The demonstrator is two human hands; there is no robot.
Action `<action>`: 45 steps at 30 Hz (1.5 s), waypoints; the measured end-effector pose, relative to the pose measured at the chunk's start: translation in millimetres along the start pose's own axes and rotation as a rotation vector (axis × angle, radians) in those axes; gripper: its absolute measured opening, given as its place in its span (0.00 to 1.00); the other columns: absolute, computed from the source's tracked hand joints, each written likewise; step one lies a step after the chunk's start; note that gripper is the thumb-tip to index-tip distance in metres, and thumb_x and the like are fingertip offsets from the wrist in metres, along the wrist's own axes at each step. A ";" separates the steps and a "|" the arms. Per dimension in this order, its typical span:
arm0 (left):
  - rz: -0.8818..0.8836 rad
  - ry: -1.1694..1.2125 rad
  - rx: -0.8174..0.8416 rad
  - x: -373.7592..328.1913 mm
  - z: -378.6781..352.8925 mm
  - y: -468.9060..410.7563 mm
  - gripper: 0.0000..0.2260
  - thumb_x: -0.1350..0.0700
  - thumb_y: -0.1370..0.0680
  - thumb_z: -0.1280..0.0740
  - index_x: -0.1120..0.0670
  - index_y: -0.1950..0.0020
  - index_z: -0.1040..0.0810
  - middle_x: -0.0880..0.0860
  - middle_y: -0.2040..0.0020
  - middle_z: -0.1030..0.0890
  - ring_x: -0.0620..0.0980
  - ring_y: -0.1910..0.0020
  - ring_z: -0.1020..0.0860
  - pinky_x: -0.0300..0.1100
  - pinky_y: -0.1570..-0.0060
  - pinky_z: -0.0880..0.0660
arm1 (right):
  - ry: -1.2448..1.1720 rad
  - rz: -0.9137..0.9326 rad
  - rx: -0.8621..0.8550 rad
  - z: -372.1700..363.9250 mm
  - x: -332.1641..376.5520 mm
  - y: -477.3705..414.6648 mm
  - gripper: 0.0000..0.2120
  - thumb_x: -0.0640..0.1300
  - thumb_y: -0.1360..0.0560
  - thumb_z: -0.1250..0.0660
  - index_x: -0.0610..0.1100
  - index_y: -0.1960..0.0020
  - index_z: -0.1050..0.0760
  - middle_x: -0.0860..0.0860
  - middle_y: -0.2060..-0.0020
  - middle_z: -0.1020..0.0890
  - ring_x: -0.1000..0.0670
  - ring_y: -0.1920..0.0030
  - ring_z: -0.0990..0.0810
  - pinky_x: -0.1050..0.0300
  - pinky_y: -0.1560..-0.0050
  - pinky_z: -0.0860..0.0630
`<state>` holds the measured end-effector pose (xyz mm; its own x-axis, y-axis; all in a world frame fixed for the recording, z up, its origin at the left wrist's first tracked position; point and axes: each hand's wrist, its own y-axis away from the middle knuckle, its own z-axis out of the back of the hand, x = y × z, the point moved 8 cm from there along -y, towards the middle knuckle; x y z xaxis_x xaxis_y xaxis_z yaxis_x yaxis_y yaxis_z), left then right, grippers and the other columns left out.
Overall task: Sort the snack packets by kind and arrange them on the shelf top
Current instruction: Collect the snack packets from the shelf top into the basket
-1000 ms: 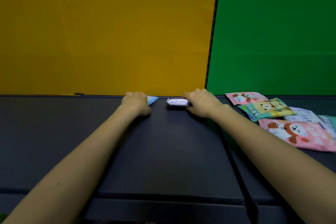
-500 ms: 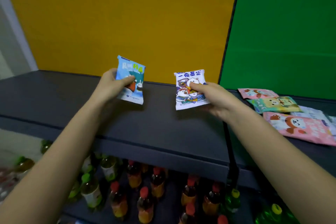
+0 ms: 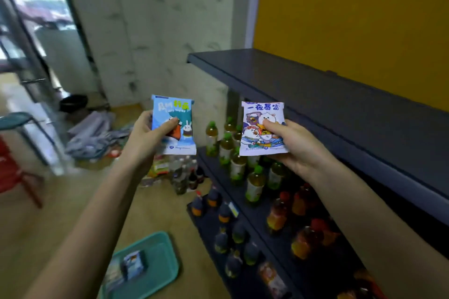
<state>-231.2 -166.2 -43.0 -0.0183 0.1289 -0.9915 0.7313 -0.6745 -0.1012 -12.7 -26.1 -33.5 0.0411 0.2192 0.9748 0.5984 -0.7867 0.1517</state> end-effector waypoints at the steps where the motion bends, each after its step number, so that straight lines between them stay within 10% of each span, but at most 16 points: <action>1: 0.012 -0.015 -0.043 7.8 32.7 0.8 0.16 0.59 0.24 0.33 0.62 0.38 0.30 0.58 0.51 0.19 0.46 0.65 0.19 0.37 0.69 0.22 | 0.015 -0.021 0.043 -27.1 -12.6 -8.4 0.06 0.41 0.22 0.38 0.42 0.47 0.26 0.51 0.68 0.15 0.54 0.69 0.17 0.60 0.68 0.22; 18: 0.304 -0.096 -0.410 177.9 418.1 -6.0 0.09 0.61 0.24 0.33 0.58 0.47 0.28 0.53 0.56 0.19 0.41 0.69 0.19 0.34 0.72 0.24 | 0.130 -0.299 0.278 -382.9 -277.2 -113.7 0.07 0.42 0.24 0.35 0.42 0.46 0.27 0.46 0.54 0.18 0.54 0.63 0.17 0.60 0.65 0.21; 26: 0.534 -0.066 -0.435 336.3 474.8 -34.1 0.14 0.59 0.24 0.32 0.61 0.42 0.29 0.55 0.57 0.19 0.42 0.72 0.19 0.35 0.74 0.24 | 0.290 -0.373 0.216 -418.7 -427.3 -176.6 0.12 0.42 0.23 0.35 0.39 0.43 0.32 0.50 0.57 0.21 0.55 0.62 0.21 0.70 0.73 0.26; 37: 0.731 -0.122 -0.462 737.8 513.7 -32.8 0.07 0.57 0.19 0.42 0.60 0.44 0.30 0.57 0.53 0.23 0.47 0.65 0.24 0.39 0.68 0.29 | 0.420 -0.446 0.155 -377.4 -817.1 -262.8 0.10 0.45 0.22 0.38 0.40 0.45 0.31 0.44 0.50 0.23 0.47 0.52 0.22 0.53 0.54 0.26; 45: 0.707 -0.254 -0.425 949.2 532.5 -47.9 0.09 0.61 0.22 0.37 0.56 0.62 0.29 0.52 0.67 0.25 0.43 0.71 0.26 0.29 0.76 0.33 | 0.570 -0.439 0.208 -353.5 -1035.2 -326.5 0.14 0.43 0.22 0.39 0.37 0.39 0.32 0.43 0.49 0.25 0.45 0.51 0.25 0.51 0.50 0.29</action>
<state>-646.6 -398.6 -1022.9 0.4226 -0.4188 -0.8037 0.8207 -0.1993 0.5354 -533.5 -200.2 -1034.3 -0.6233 0.1104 0.7741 0.6059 -0.5577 0.5674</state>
